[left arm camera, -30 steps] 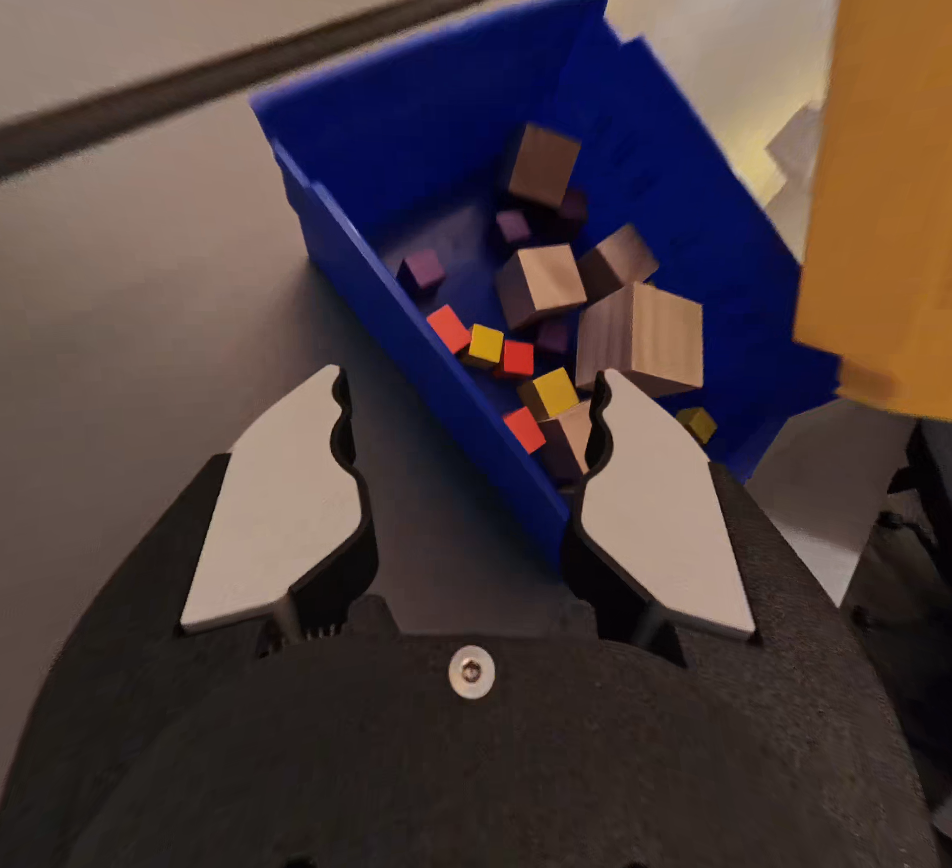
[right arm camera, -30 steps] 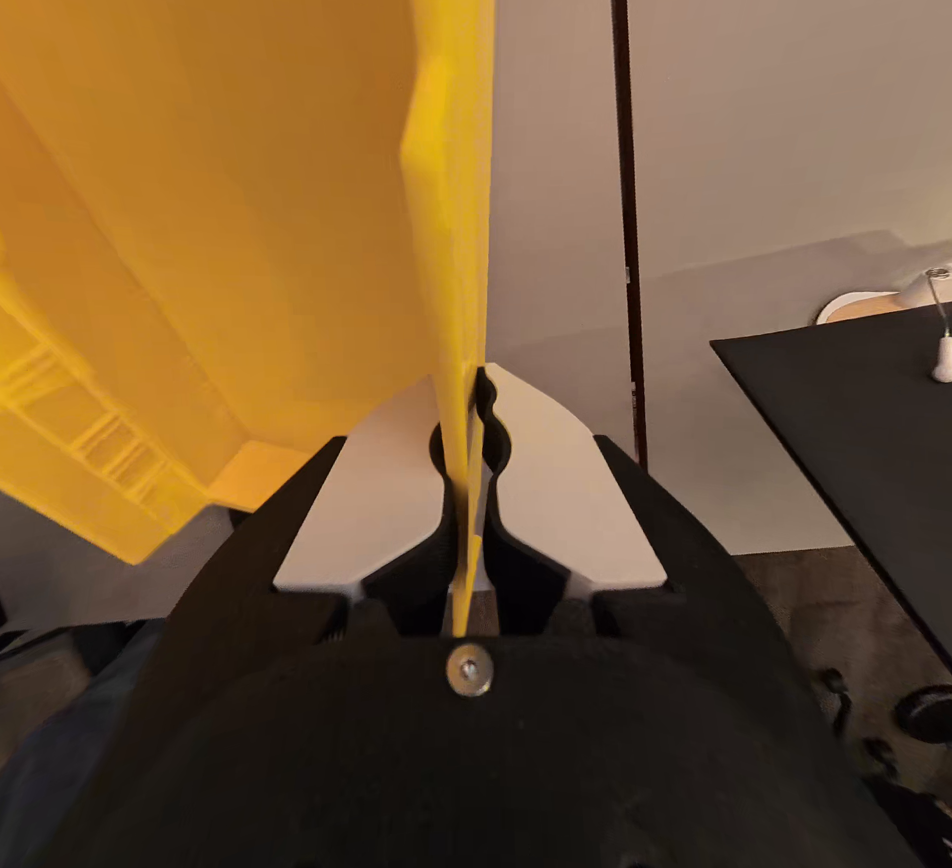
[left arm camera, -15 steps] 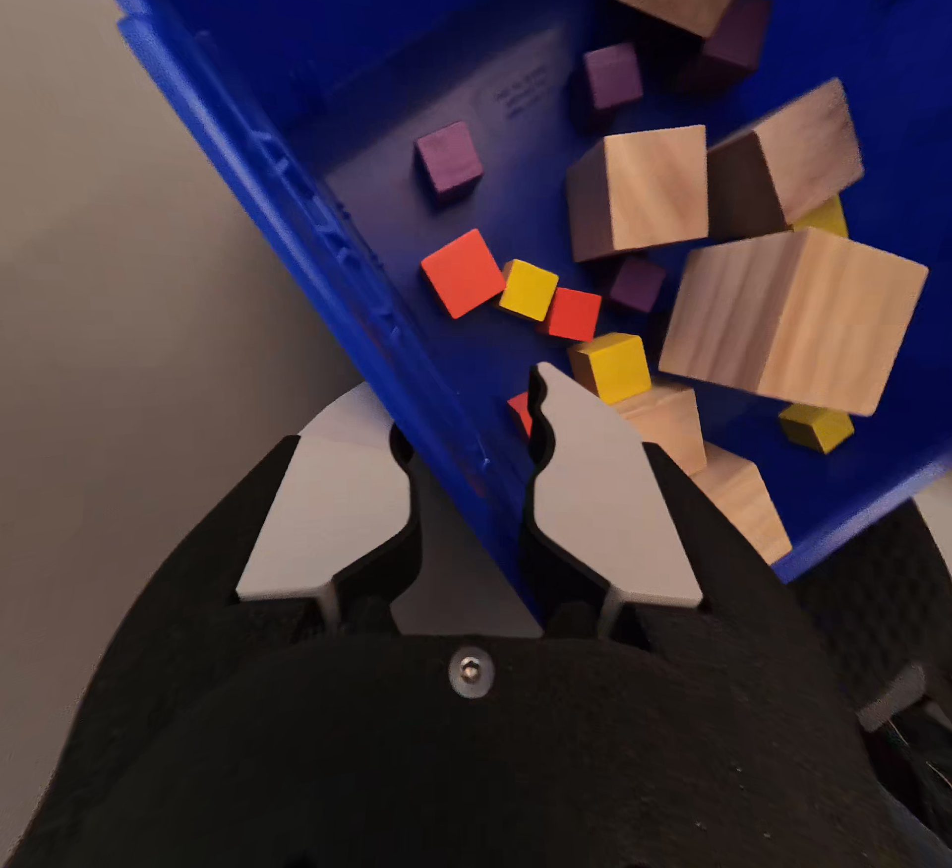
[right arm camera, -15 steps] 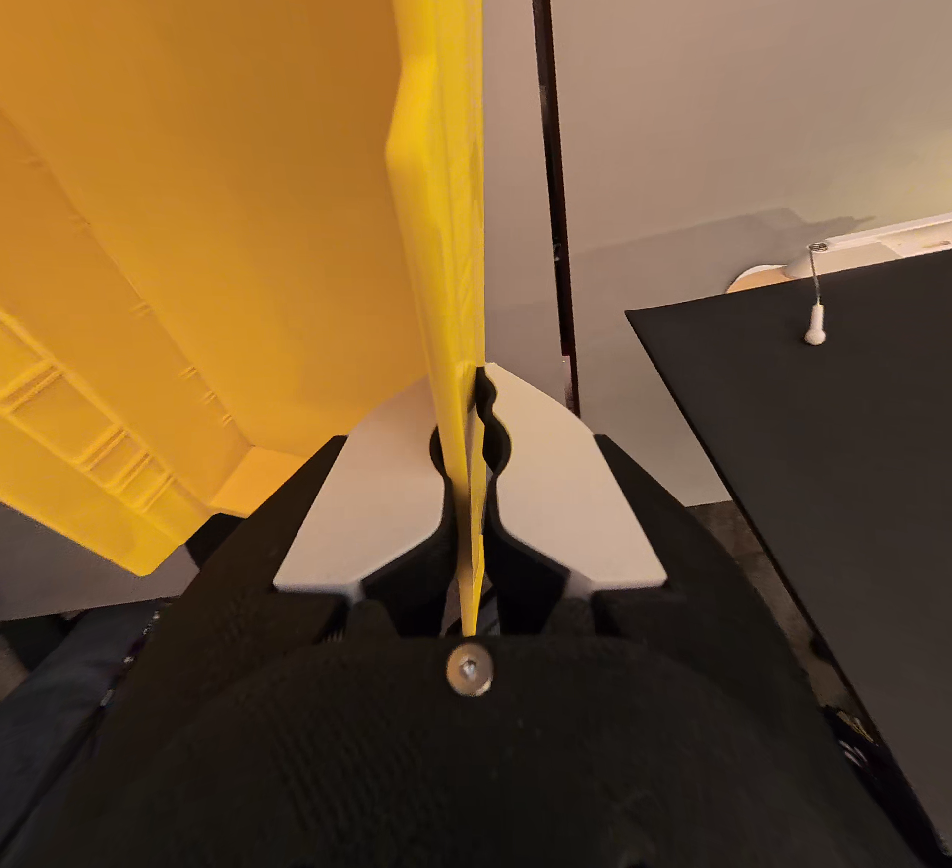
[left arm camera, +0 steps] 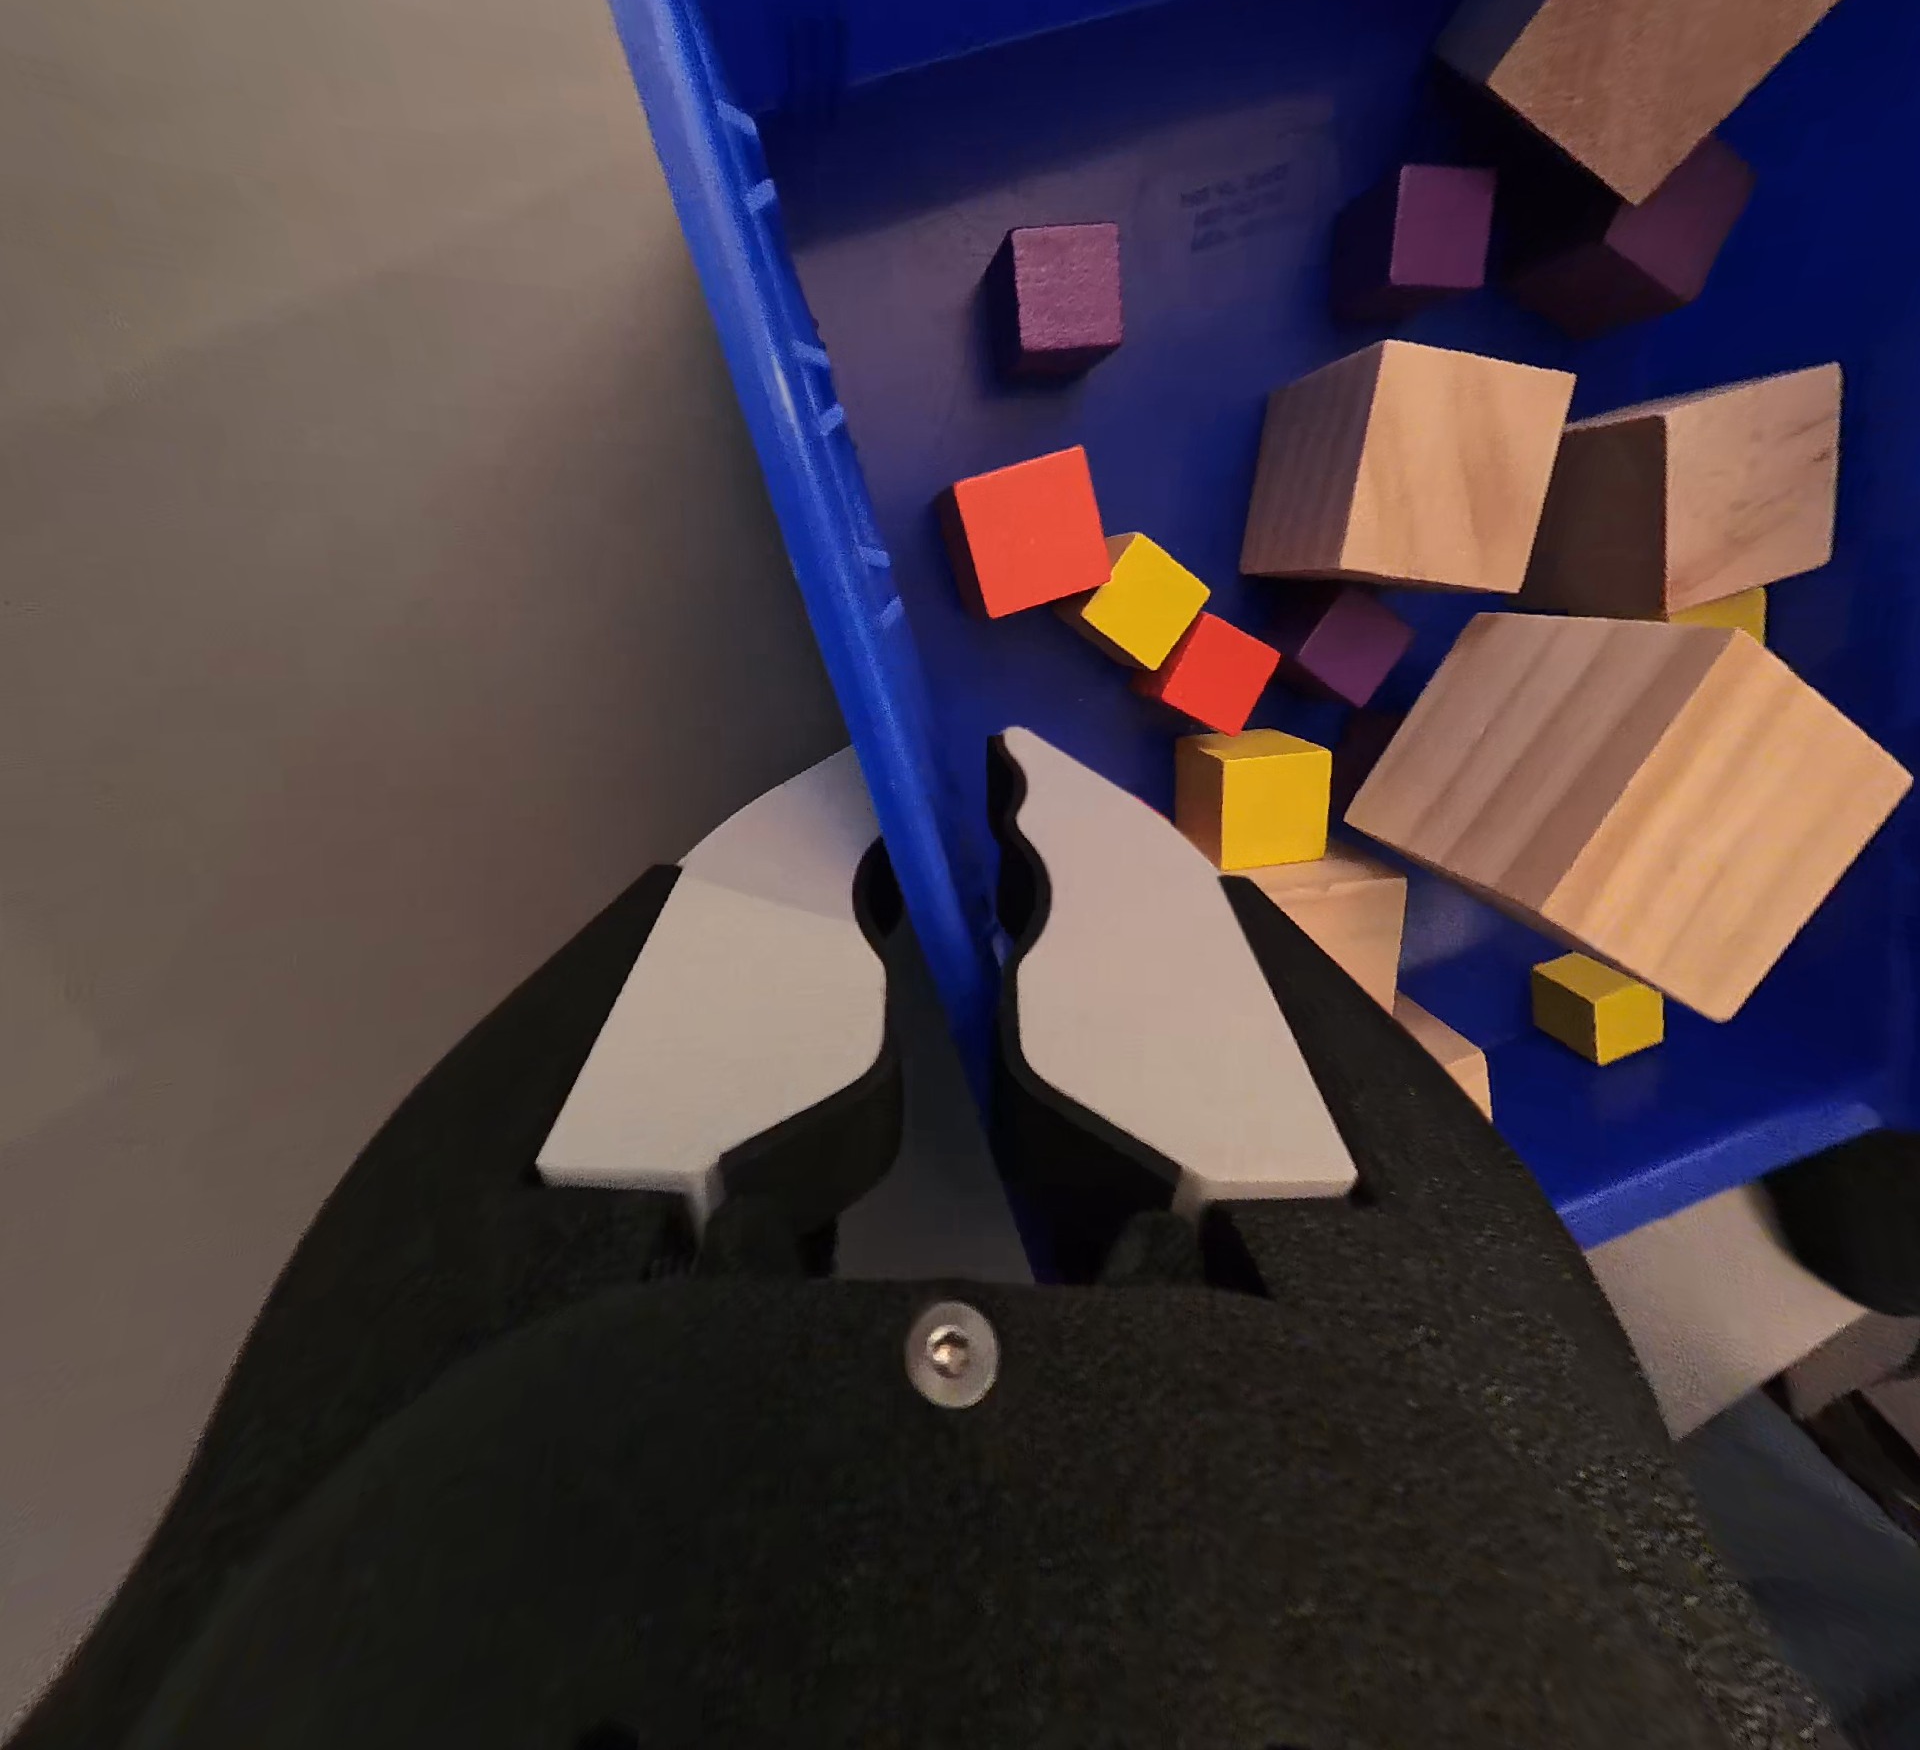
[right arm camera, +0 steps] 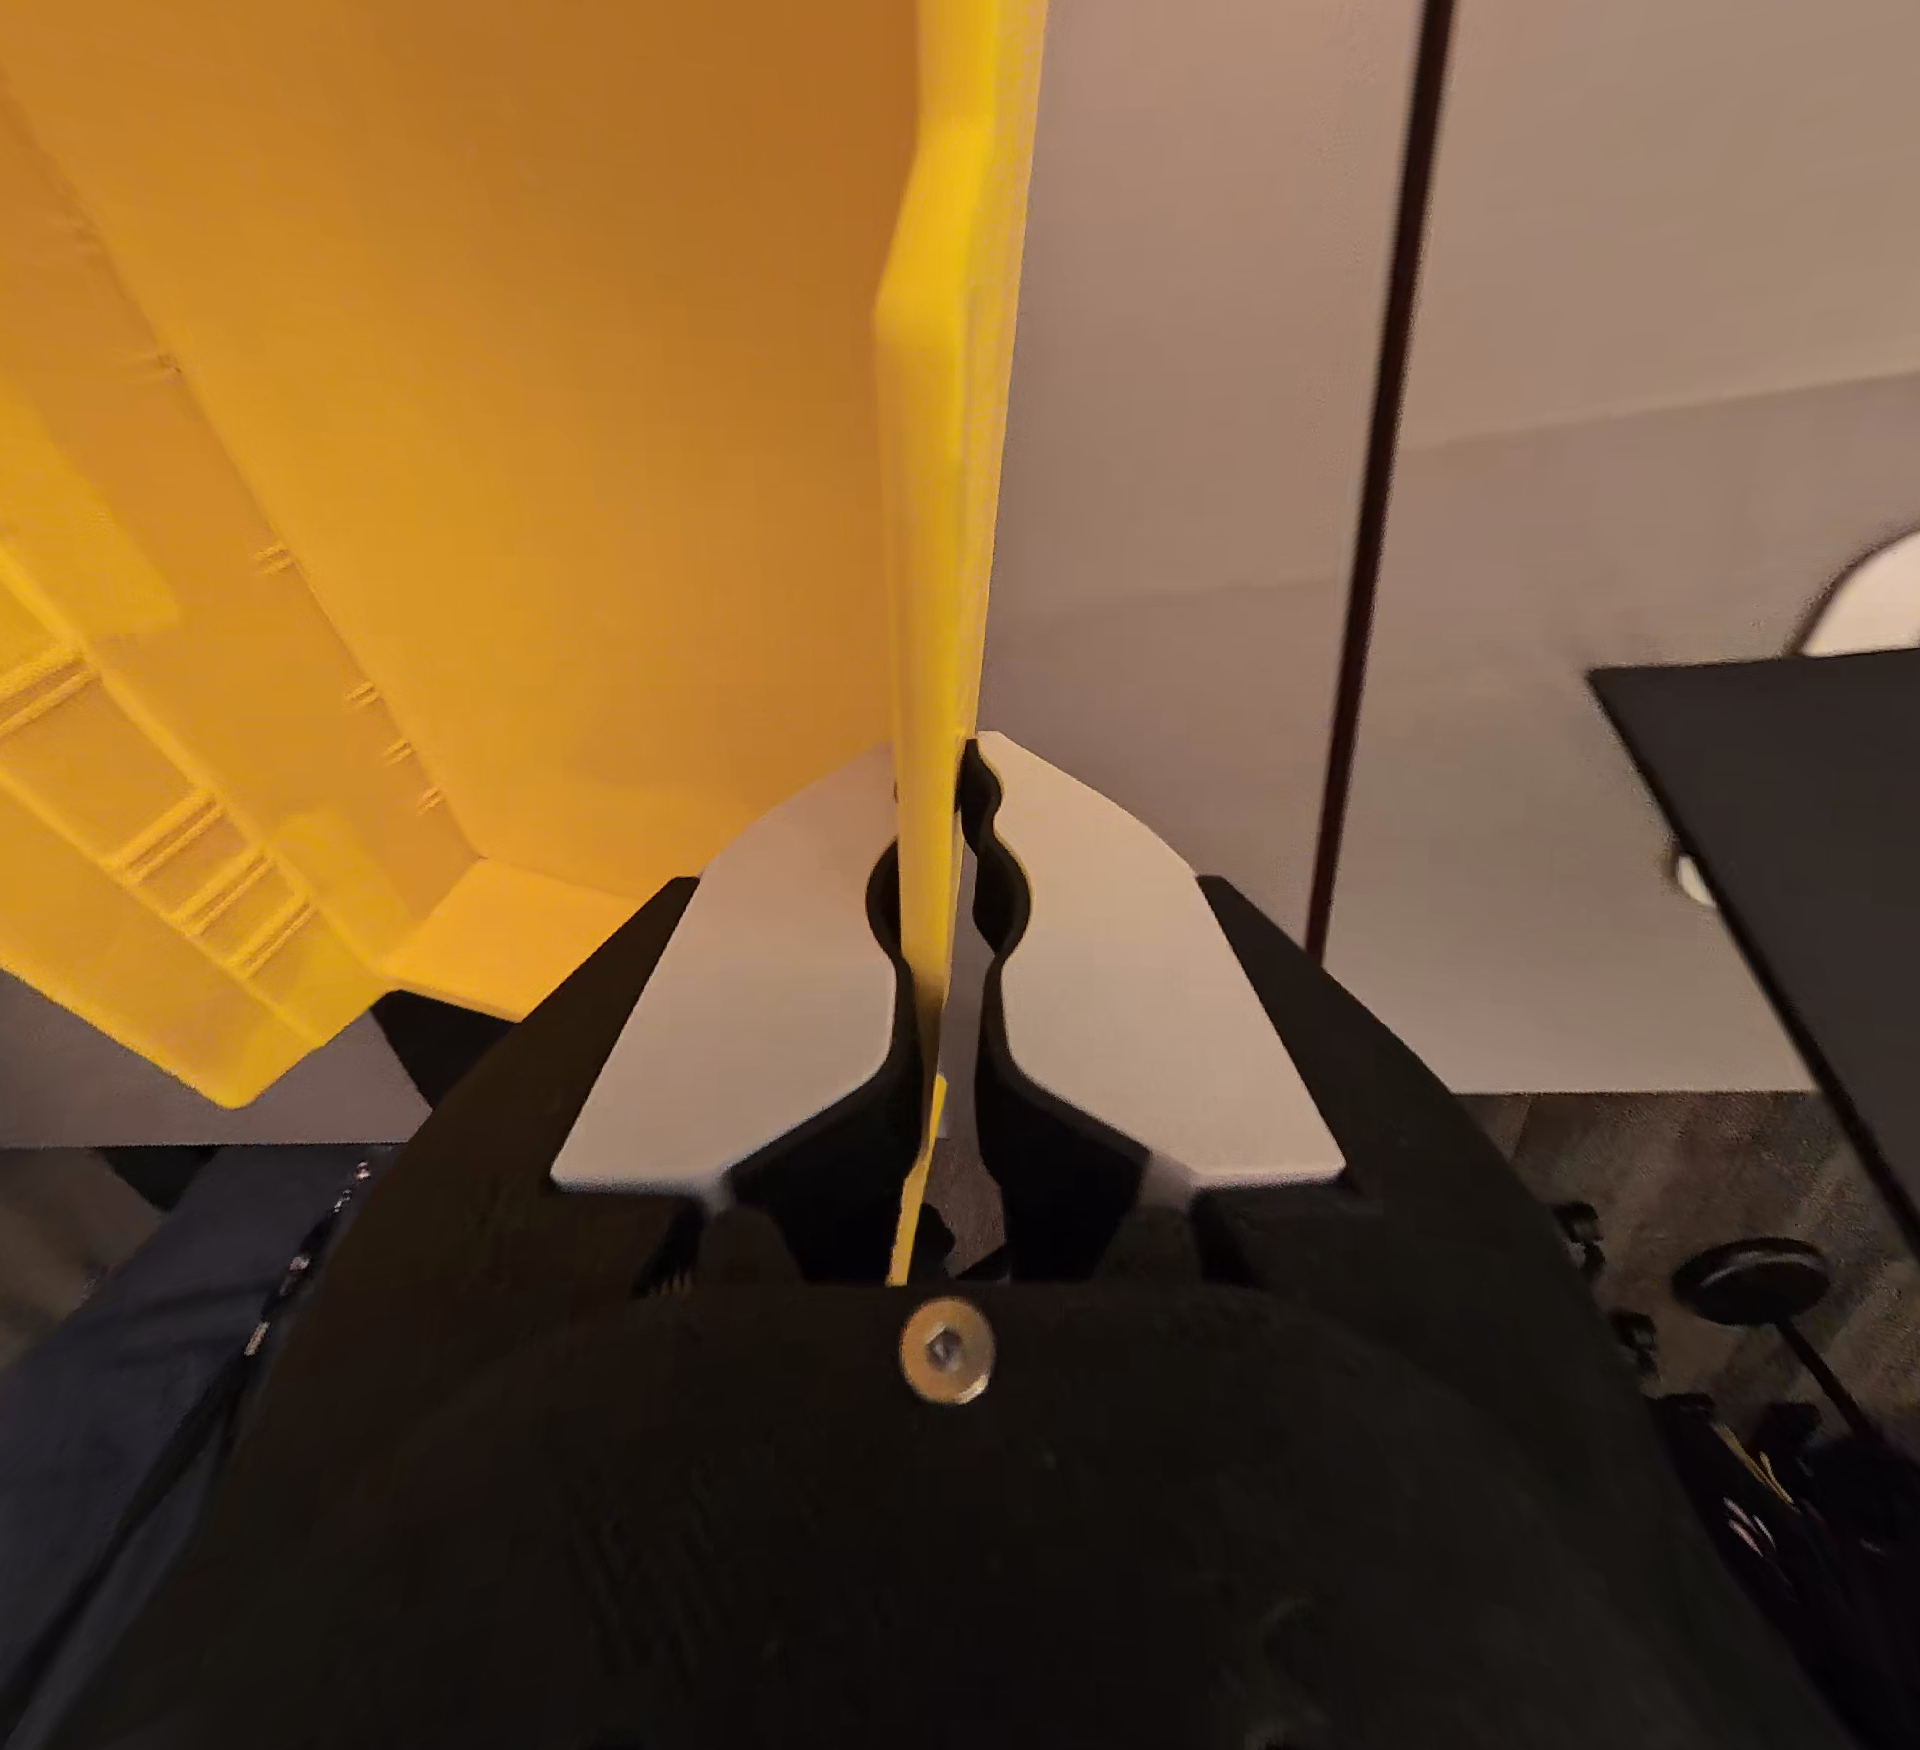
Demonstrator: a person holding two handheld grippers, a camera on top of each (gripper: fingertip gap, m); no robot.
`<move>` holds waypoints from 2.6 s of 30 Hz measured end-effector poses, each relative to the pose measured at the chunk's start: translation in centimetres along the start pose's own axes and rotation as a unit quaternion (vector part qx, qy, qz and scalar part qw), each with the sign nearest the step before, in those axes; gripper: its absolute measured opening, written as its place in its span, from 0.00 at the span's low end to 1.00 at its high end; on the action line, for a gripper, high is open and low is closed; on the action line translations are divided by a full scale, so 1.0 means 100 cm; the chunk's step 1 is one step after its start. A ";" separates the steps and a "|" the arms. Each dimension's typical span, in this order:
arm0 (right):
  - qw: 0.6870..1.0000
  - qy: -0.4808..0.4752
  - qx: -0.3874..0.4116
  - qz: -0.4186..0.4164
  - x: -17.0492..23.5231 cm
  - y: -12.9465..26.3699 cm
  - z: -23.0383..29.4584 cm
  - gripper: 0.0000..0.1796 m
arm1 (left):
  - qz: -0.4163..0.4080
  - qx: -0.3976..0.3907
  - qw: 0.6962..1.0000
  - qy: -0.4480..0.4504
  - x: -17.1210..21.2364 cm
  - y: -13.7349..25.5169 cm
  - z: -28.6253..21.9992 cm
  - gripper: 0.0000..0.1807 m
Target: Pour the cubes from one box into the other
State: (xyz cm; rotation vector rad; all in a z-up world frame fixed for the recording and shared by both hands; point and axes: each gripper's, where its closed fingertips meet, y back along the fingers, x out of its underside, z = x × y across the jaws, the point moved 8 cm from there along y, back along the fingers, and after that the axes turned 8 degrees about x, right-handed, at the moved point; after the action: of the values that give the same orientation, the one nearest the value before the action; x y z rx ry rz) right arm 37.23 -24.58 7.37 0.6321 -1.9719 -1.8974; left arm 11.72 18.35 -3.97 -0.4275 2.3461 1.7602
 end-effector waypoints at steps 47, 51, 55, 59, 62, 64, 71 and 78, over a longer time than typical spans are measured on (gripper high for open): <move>0.986 0.103 -0.088 0.100 -0.042 -0.112 0.160 0.04 | -0.071 -0.061 0.985 0.147 0.179 0.138 0.233 0.05; 0.986 0.105 -0.087 0.100 -0.042 -0.113 0.160 0.04 | -0.071 -0.064 0.984 0.153 0.186 0.143 0.241 0.05; 0.986 0.099 -0.094 0.100 -0.042 -0.113 0.160 0.05 | -0.073 -0.069 0.981 0.164 0.195 0.150 0.252 0.05; 0.986 0.092 -0.096 0.100 -0.041 -0.112 0.160 0.06 | -0.070 -0.075 0.980 0.172 0.204 0.157 0.262 0.05; 0.986 0.092 -0.097 0.097 -0.040 -0.112 0.160 0.06 | -0.070 -0.076 0.979 0.176 0.208 0.160 0.267 0.05; 0.986 0.092 -0.100 0.094 -0.040 -0.112 0.160 0.06 | -0.071 -0.075 0.979 0.178 0.209 0.161 0.269 0.05; 0.986 0.092 -0.110 0.085 -0.037 -0.112 0.159 0.06 | -0.074 -0.073 0.978 0.180 0.213 0.163 0.271 0.05; 0.991 0.115 -0.062 0.039 -0.039 -0.090 0.154 0.13 | -0.139 -0.088 0.975 0.151 0.218 0.173 0.273 0.25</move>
State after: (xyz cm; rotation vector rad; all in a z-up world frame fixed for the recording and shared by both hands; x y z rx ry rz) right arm 33.19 -9.54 -2.19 0.6940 -1.6986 -1.7959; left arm -15.35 46.37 -2.81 -1.0647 2.1775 1.8792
